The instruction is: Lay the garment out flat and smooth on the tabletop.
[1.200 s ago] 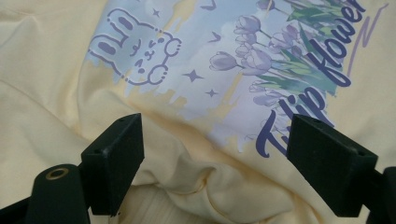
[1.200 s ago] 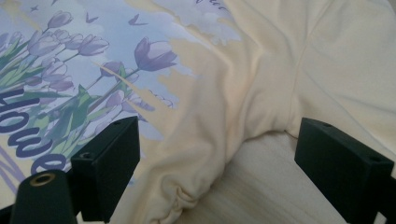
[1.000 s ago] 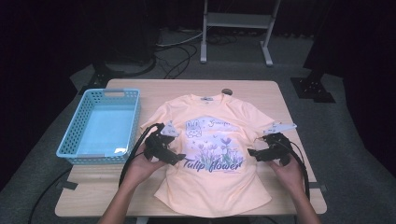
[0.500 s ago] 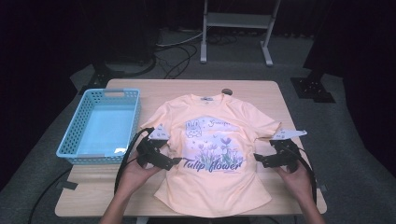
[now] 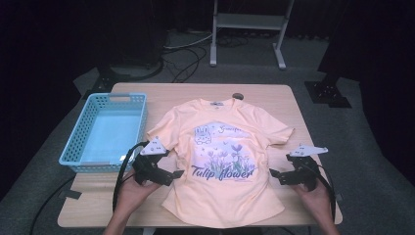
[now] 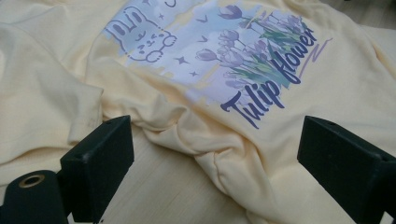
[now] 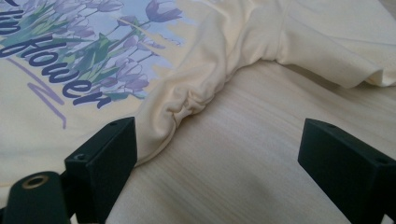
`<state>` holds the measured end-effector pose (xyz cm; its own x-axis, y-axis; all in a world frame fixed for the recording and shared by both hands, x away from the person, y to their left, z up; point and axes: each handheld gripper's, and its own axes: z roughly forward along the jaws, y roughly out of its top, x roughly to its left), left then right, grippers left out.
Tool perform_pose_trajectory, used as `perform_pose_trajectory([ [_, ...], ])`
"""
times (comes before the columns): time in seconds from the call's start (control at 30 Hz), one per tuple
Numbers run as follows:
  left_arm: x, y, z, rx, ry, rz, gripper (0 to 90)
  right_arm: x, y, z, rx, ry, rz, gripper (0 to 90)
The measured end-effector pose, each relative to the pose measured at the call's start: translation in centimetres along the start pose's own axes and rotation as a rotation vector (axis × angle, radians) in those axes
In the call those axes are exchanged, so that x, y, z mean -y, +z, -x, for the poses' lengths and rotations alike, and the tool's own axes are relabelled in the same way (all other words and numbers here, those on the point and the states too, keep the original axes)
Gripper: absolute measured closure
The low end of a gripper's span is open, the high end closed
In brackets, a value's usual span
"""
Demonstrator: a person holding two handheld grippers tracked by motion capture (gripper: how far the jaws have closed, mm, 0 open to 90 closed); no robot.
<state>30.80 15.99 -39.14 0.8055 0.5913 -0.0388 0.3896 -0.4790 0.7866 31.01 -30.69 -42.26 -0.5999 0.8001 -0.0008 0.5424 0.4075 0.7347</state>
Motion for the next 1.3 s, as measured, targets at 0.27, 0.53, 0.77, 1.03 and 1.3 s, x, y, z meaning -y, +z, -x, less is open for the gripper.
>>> perform_pose_trajectory([
  [0.27, 1.6, -1.2, 0.3, -0.015, -0.029, 0.037, 10.2, 1.3, -0.9, -0.3, -0.002, 0.005, 0.020, 11.2],
  [0.53, 2.9, -1.9, 1.0, -0.023, -0.024, 0.047, 10.2, 2.6, -1.8, -0.5, 0.000, 0.014, 0.042, 11.2],
  [0.77, 3.9, -3.1, 1.6, -0.029, -0.033, 0.075, 10.2, 3.2, -2.8, -0.7, 0.005, 0.009, 0.058, 11.2],
  [1.03, 5.3, -4.7, 2.2, -0.043, -0.043, 0.105, 10.2, 4.2, -4.0, -1.0, 0.010, 0.014, 0.077, 11.2],
  [1.3, 6.4, -6.0, 2.7, -0.052, -0.057, 0.144, 10.2, 5.2, -4.9, -1.4, 0.011, 0.028, 0.095, 11.2],
])
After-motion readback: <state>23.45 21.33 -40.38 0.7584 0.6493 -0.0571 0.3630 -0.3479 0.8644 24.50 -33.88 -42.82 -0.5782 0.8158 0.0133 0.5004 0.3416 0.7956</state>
